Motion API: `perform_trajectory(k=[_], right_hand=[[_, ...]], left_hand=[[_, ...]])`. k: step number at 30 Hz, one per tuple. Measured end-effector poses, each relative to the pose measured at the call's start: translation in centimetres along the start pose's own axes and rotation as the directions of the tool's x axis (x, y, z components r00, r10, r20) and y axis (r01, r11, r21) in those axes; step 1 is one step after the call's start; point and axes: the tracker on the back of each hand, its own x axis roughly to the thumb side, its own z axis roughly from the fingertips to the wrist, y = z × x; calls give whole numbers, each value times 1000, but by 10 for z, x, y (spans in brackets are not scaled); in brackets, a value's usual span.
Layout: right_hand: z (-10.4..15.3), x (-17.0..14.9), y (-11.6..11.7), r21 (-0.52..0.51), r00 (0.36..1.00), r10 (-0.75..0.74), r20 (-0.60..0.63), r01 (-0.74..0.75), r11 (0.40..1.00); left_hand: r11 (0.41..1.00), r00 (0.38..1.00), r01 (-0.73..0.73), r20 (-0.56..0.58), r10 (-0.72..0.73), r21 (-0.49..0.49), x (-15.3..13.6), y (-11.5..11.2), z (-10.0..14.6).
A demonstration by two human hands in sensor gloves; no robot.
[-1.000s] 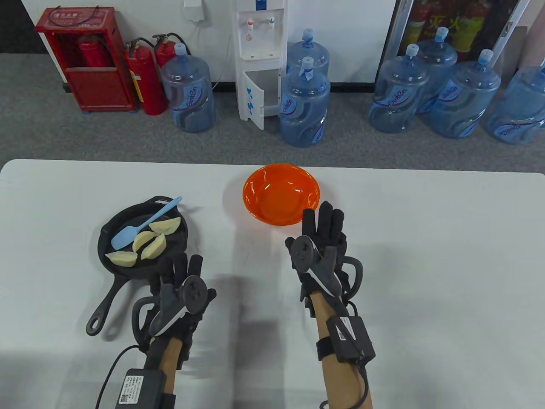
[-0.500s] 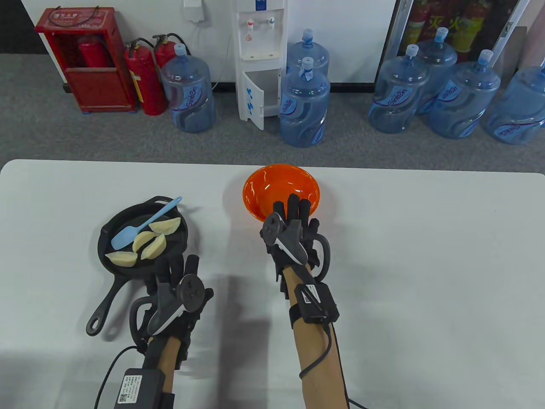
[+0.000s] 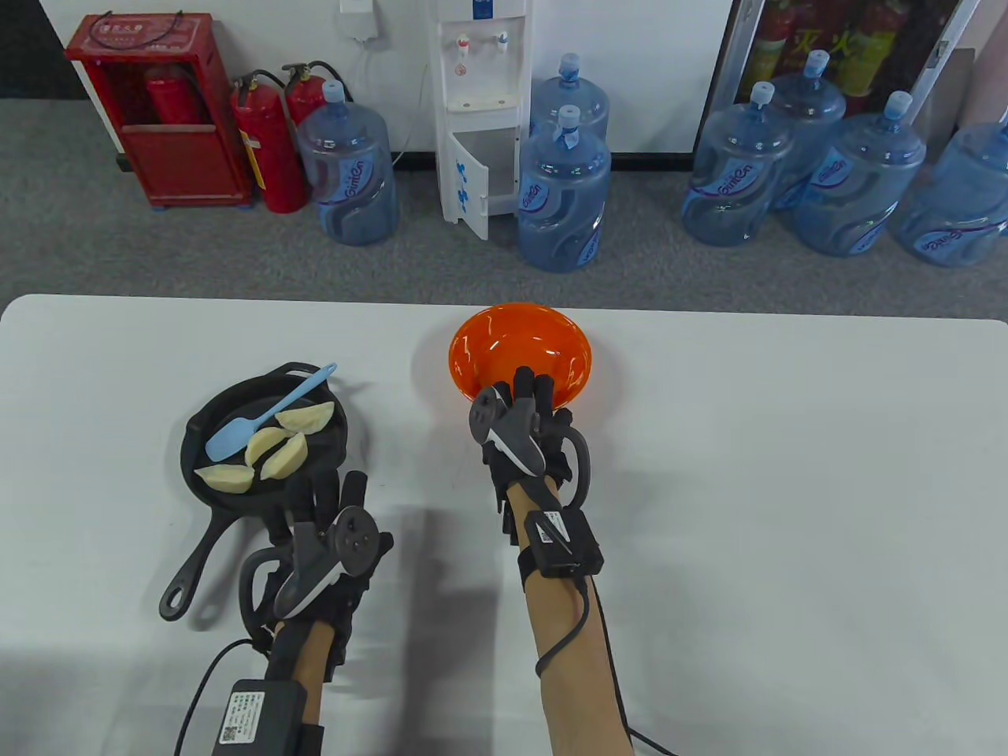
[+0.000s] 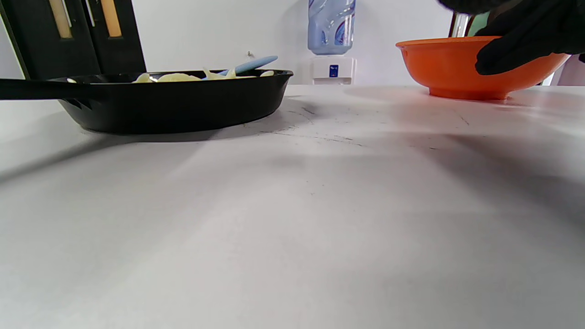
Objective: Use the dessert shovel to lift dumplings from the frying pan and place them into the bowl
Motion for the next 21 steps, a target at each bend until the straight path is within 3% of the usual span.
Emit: perform_trajectory(k=[13,21], right_hand=[[-4,1,-7,-27,999,-15,-46,14,1000],[-5,0,-7,-75,1000,-12,-9,11,997]], left_hand=[[1000,1000,5,-5,-5,1,1,0,-1],[1000,1000,23,-7,-23,5,1,0,-2]])
